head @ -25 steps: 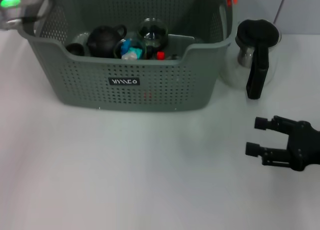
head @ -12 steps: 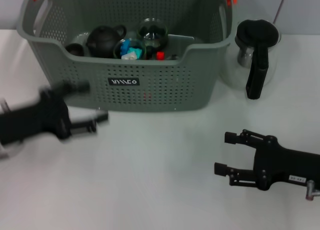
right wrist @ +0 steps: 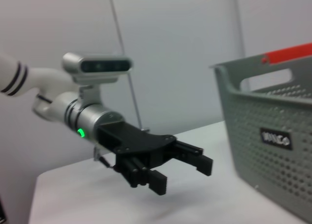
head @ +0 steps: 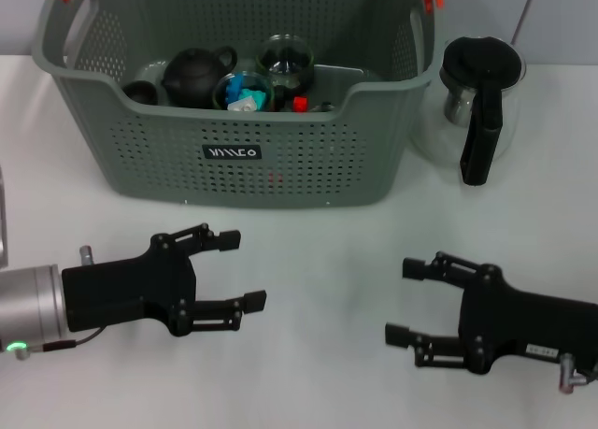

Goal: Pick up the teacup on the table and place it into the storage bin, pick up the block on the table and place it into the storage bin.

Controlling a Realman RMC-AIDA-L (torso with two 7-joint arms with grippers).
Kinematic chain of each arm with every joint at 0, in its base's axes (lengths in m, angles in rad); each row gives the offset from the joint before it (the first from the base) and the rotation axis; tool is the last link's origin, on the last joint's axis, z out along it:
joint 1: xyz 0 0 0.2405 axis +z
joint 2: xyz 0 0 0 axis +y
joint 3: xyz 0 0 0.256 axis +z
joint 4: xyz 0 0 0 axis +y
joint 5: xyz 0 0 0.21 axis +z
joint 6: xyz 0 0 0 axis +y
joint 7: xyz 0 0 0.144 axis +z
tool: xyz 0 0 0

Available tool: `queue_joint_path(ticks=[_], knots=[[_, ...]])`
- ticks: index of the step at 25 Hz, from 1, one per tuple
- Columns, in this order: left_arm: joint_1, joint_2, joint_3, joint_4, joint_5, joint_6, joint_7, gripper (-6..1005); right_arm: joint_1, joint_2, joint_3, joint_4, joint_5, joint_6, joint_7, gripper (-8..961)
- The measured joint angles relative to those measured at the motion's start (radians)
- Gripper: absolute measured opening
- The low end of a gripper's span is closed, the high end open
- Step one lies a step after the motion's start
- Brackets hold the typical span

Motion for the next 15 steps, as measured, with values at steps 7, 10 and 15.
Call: queue_joint_path(ticks=[7,10,15], knots=[[0.005,0.010,-0.007,0.001,0.028,0.009,-0.034,887,0.006,-0.001,-0.049,0.013,-0.003,0.002,0.004,911],[0.007,0.010,-0.008,0.002,0.028,0.009,-0.034,887,0.006,-0.001,-0.049,0.013,-0.001,0.001,0.004,911],[0.008,0.011,0.000,0.003,0.034,0.012,-0.034,888,0.005,-0.002,-0.043,0.012,0.002,0.000,0.005,912]])
